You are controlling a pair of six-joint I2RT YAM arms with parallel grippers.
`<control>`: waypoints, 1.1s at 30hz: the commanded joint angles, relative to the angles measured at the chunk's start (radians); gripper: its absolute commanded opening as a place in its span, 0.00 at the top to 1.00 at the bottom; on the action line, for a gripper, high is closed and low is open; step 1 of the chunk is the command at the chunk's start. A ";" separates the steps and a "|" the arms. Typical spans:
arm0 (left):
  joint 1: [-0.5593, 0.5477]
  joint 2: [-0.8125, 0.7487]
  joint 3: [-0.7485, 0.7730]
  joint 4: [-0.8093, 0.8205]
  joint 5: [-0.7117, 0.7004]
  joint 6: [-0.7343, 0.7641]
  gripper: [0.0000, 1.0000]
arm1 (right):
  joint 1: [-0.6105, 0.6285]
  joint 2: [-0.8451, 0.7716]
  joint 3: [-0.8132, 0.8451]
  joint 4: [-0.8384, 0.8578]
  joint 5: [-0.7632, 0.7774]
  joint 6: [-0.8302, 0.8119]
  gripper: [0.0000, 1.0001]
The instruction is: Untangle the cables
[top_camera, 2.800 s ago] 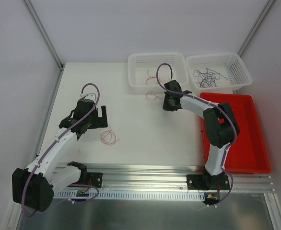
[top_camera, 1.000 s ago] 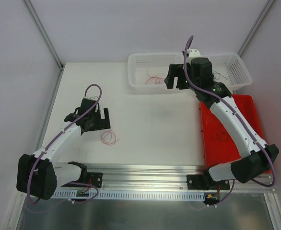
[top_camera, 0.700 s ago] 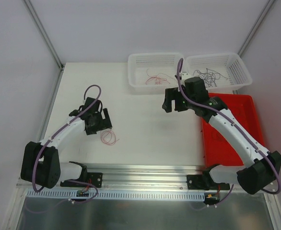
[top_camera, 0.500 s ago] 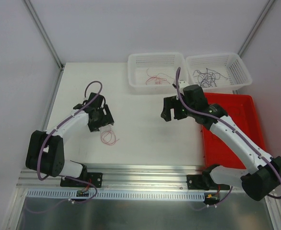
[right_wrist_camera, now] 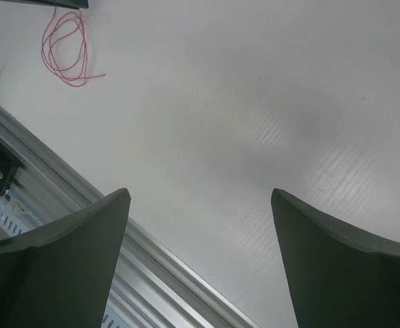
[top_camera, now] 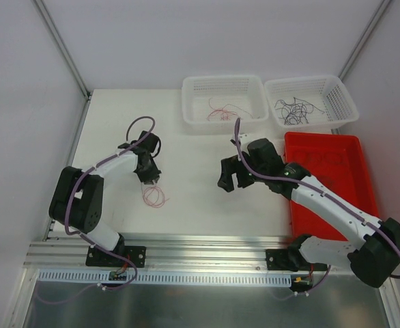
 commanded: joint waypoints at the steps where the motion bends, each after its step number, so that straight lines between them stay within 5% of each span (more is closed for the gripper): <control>1: -0.025 -0.015 0.038 -0.012 -0.025 -0.031 0.87 | 0.033 -0.001 -0.056 0.163 -0.043 0.053 0.11; 3: -0.040 -0.032 0.042 -0.016 -0.019 -0.028 1.00 | 0.051 0.011 -0.085 0.219 -0.076 0.093 0.12; 10: -0.095 -0.228 0.042 -0.022 0.099 0.012 1.00 | 0.091 0.057 -0.165 0.460 -0.164 0.203 0.13; 16: -0.145 -0.404 0.093 -0.021 0.244 0.087 1.00 | 0.094 0.048 -0.168 0.470 -0.127 0.200 0.13; 20: -0.154 -0.452 0.151 -0.021 0.385 0.150 1.00 | 0.094 0.060 -0.148 0.471 -0.127 0.211 0.14; 33: -0.172 -0.472 0.243 -0.015 0.515 0.199 1.00 | 0.094 0.141 -0.072 0.563 -0.142 0.225 0.23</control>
